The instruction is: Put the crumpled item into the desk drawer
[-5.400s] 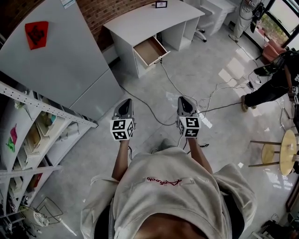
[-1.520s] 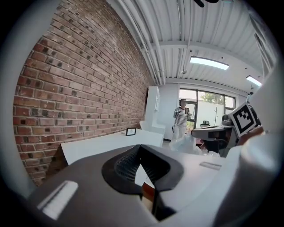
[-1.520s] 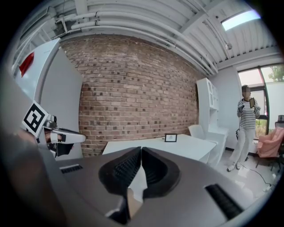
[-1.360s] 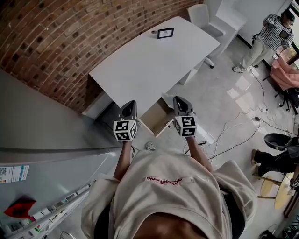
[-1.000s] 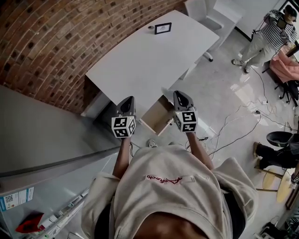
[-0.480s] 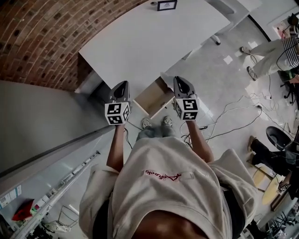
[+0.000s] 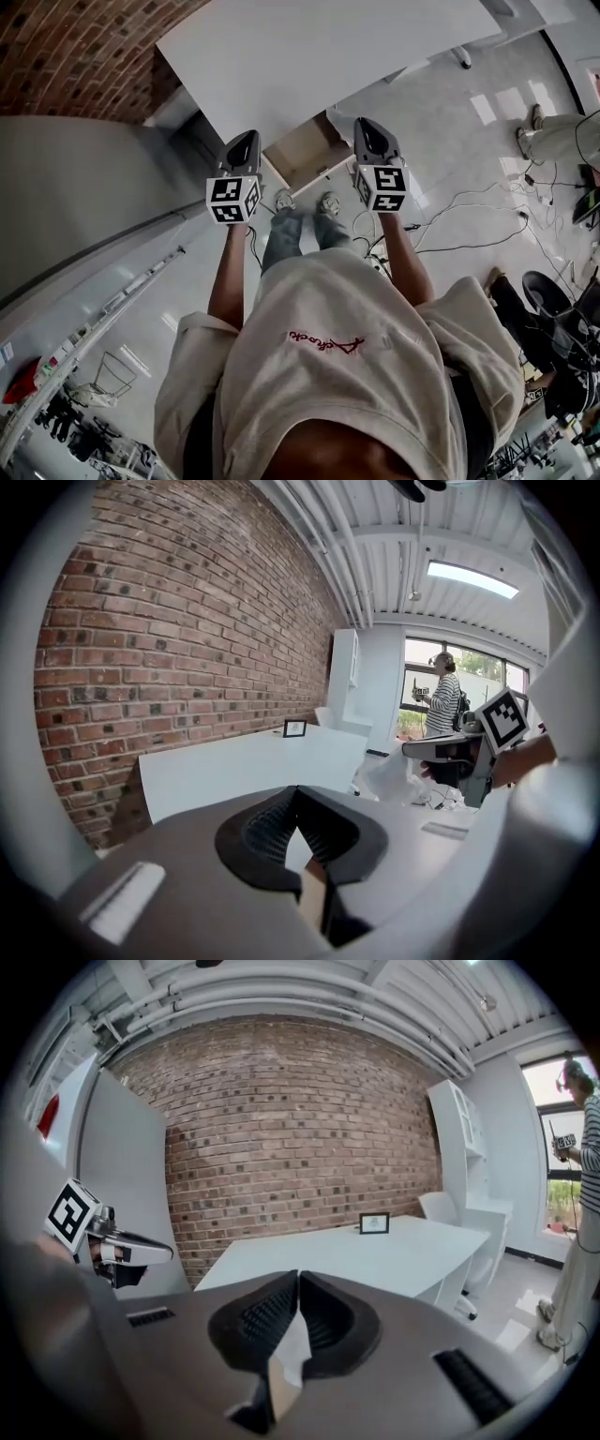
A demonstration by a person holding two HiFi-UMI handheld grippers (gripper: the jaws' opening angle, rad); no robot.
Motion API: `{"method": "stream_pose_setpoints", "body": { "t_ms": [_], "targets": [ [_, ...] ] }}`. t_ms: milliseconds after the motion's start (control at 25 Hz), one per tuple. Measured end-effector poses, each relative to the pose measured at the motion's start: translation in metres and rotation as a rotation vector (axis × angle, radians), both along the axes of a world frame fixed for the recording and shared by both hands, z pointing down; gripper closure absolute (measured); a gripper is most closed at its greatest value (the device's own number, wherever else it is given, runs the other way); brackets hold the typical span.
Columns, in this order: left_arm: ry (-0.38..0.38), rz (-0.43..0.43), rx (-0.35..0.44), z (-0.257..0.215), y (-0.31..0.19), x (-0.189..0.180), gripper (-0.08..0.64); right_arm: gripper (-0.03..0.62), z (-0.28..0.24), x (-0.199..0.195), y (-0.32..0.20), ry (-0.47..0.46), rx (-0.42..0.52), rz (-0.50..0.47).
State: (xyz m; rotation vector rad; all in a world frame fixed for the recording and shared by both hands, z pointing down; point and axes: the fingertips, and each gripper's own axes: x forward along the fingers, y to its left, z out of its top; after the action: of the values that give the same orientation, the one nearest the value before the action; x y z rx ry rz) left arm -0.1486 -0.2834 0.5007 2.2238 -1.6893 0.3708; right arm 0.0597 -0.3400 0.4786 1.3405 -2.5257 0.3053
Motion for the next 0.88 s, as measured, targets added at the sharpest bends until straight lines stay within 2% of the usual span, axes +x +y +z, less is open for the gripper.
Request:
{"method": "stream_pose_setpoints", "body": {
  "t_ms": [200, 560, 880],
  "targets": [
    [0.018, -0.016, -0.068, 0.026, 0.023, 0.004, 0.551, 0.577, 0.028, -0.003, 0.015, 0.014, -0.073, -0.025],
    [0.06, -0.013, -0.178, 0.099, 0.023, -0.017, 0.551, 0.577, 0.103, -0.035, 0.013, 0.057, -0.189, -0.039],
    [0.115, -0.021, -0.247, 0.146, 0.052, -0.005, 0.551, 0.577, 0.155, -0.041, 0.044, 0.097, -0.264, -0.065]
  ]
}}
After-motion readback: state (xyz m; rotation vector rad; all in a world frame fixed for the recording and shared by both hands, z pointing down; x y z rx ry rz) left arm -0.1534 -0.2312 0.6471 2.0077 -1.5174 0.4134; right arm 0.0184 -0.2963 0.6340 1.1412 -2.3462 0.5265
